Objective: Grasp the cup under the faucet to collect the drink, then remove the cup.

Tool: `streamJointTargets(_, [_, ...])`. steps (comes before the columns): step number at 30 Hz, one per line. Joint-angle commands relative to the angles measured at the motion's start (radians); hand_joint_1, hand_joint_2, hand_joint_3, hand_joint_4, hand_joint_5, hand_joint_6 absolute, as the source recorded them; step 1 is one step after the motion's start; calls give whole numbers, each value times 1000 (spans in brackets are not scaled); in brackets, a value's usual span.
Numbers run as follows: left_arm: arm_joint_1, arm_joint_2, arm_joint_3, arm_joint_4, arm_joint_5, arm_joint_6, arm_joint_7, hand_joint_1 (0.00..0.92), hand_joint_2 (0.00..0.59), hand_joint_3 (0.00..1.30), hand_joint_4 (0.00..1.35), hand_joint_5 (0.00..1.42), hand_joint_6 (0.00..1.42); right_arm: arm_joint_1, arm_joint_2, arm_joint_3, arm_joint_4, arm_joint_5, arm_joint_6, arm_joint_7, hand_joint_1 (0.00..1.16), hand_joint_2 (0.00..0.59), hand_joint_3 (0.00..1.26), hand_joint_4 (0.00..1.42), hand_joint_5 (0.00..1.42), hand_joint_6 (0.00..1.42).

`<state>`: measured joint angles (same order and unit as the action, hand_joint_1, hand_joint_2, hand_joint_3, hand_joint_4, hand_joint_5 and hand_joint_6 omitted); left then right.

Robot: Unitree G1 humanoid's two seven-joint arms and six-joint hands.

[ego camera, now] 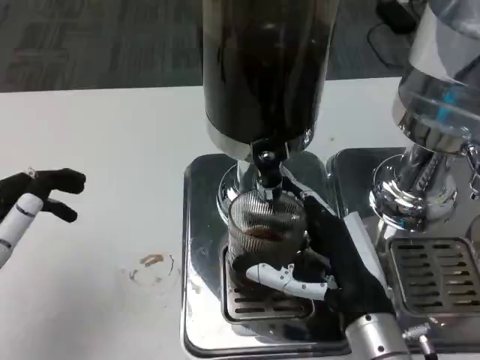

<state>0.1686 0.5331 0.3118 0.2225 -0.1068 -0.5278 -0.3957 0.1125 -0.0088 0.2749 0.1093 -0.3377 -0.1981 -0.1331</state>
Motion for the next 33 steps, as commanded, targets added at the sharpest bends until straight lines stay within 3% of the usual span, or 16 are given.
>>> streamJointTargets(1, [16,12,12,-13,17,1,11,0,274,473,407,561,44,-13,5,6,5,-16,-13,-16,993,162,233,375,608,841])
streamJointTargets(11, [13,18,11,-16,28,-1,5,0,275,477,412,558,43,-16,15,7,13,-39,-30,-68,1004,173,277,434,702,985])
streamJointTargets(26, [7,15,1,-3,23,-6,-4,0,272,477,417,546,42,-7,-6,36,-25,-138,-54,-136,1003,174,320,468,754,1074])
streamJointTargets(33, [0,25,-6,8,40,-31,-9,0,272,477,416,544,42,7,-3,35,-39,-148,-54,-150,1003,174,322,468,754,1091])
